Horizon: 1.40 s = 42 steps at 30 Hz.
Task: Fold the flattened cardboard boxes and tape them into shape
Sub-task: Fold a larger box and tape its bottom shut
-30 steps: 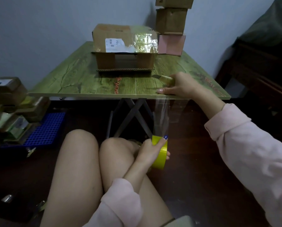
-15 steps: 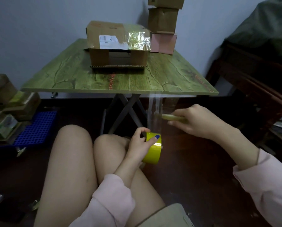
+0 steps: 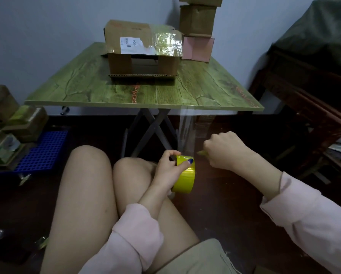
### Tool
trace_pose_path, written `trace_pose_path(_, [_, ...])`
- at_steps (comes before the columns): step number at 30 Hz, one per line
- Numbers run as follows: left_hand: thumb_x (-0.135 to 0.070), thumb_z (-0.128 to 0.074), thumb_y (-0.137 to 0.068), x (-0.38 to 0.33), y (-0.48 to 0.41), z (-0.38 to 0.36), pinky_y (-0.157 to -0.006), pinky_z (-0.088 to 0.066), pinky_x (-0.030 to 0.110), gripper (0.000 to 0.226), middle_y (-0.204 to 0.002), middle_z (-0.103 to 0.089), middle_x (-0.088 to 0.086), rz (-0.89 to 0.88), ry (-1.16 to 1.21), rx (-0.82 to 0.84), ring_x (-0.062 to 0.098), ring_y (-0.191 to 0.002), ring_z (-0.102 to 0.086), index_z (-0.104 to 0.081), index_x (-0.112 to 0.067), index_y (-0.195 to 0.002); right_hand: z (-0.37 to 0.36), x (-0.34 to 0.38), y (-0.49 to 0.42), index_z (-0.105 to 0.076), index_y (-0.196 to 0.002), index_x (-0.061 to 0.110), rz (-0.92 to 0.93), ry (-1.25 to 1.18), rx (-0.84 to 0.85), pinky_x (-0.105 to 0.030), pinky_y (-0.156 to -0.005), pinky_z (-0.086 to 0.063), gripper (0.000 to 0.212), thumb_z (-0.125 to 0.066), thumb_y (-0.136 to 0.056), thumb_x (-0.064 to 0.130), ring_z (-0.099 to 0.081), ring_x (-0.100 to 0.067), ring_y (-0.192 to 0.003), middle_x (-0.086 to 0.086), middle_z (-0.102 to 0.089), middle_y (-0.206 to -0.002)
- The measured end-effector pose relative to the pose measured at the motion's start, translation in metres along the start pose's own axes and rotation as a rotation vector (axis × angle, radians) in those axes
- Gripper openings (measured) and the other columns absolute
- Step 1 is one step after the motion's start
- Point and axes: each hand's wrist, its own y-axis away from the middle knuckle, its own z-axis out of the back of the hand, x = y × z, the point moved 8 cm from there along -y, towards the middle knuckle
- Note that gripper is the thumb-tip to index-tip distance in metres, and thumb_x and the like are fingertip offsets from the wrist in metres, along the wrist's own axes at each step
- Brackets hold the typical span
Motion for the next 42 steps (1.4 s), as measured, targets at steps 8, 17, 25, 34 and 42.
trace_pose_path(8, [-0.015, -0.076, -0.075, -0.003, 0.000, 0.002, -0.079, -0.053, 0.058, 0.035, -0.090, -0.070, 0.016, 0.001, -0.044, 0.002, 0.039, -0.085, -0.068, -0.048, -0.025, -0.092, -0.019, -0.062, 0.022, -0.064, -0.102, 0.016, -0.362, -0.408, -0.047, -0.032, -0.068, -0.042, 0.032, -0.053, -0.091, 0.043, -0.062, -0.033, -0.092, -0.010, -0.065, -0.094])
trace_pose_path(17, [-0.032, -0.074, -0.056, -0.004, -0.001, 0.004, -0.079, -0.052, 0.060, 0.042, -0.091, -0.070, 0.020, -0.025, -0.098, -0.024, 0.040, -0.085, -0.068, -0.049, -0.025, -0.089, -0.079, -0.006, -0.003, -0.064, -0.084, 0.002, -0.422, -1.635, -0.169, -0.023, -0.068, -0.047, 0.029, -0.083, -0.070, 0.020, -0.061, -0.009, -0.074, -0.005, -0.068, -0.080])
trace_pose_path(25, [-0.030, -0.076, -0.060, -0.005, -0.002, 0.005, -0.082, -0.053, 0.054, 0.039, -0.093, -0.070, 0.016, -0.020, -0.180, -0.012, 0.036, -0.088, -0.068, -0.049, -0.026, -0.088, -0.094, 0.002, -0.017, -0.034, -0.068, 0.017, -0.446, -1.777, -0.207, -0.027, -0.068, -0.048, 0.047, -0.074, -0.073, -0.006, -0.064, -0.004, -0.064, -0.004, -0.070, -0.072])
trace_pose_path(34, [-0.014, -0.075, -0.076, -0.011, 0.012, 0.006, -0.076, -0.053, 0.044, 0.031, -0.091, -0.070, 0.015, -0.057, -0.207, 0.015, 0.033, -0.086, -0.066, -0.051, -0.023, -0.092, -0.078, 0.000, -0.001, -0.039, -0.070, 0.017, -0.425, -1.722, -0.260, -0.035, -0.076, -0.051, 0.042, -0.078, -0.073, 0.005, -0.064, -0.012, -0.072, 0.002, -0.070, -0.068])
trace_pose_path(42, [-0.014, -0.072, -0.080, -0.086, 0.040, 0.044, -0.068, -0.049, 0.027, 0.020, -0.093, -0.059, 0.001, -0.374, -0.292, -0.040, 0.007, -0.070, -0.062, -0.060, -0.028, -0.087, 0.002, 0.000, -0.005, -0.044, -0.077, 0.016, -0.193, -1.722, -0.382, -0.041, -0.085, -0.051, 0.036, -0.078, -0.073, 0.003, -0.066, -0.015, -0.077, 0.001, -0.069, -0.070])
